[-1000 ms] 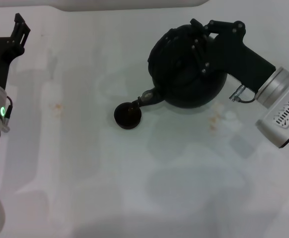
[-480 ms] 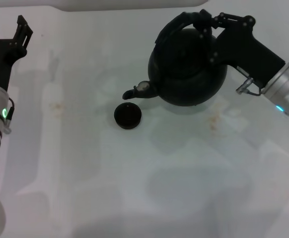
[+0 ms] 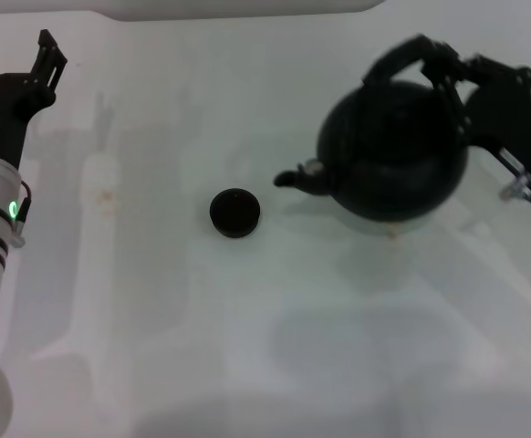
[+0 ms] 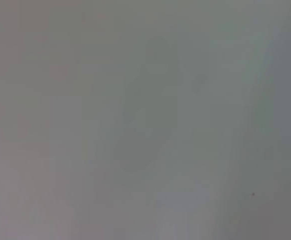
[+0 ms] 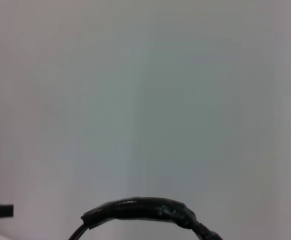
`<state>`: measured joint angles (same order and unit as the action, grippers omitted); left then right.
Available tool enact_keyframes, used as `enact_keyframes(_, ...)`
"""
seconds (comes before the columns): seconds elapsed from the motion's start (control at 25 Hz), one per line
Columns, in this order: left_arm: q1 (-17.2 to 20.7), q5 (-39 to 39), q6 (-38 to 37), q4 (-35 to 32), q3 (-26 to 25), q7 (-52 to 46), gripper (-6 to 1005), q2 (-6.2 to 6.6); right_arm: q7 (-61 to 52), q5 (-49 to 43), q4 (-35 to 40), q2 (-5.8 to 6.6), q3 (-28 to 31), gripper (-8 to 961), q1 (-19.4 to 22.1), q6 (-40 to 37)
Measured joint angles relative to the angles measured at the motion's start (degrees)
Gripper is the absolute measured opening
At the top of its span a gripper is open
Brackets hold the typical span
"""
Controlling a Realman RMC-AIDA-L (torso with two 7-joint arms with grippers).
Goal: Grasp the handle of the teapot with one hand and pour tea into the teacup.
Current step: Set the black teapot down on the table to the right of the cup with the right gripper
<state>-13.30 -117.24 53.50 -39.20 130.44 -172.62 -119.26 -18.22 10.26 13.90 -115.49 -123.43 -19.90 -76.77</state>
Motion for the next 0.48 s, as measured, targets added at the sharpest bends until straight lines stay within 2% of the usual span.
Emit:
enact_keyframes(0.24,0.3,0.0,-0.3,0.3,0.1,0.0,888,0.00,-0.1,0.0,-0.7,0.00,0.5,122,3.9,-1.4)
enact_keyframes(0.48,0.1,0.0,-0.2,0.5,0.1,0.0,888,0.00,-0.1,-0.3,-1.3,-0.12,-0.3,123,4.9,-0.8)
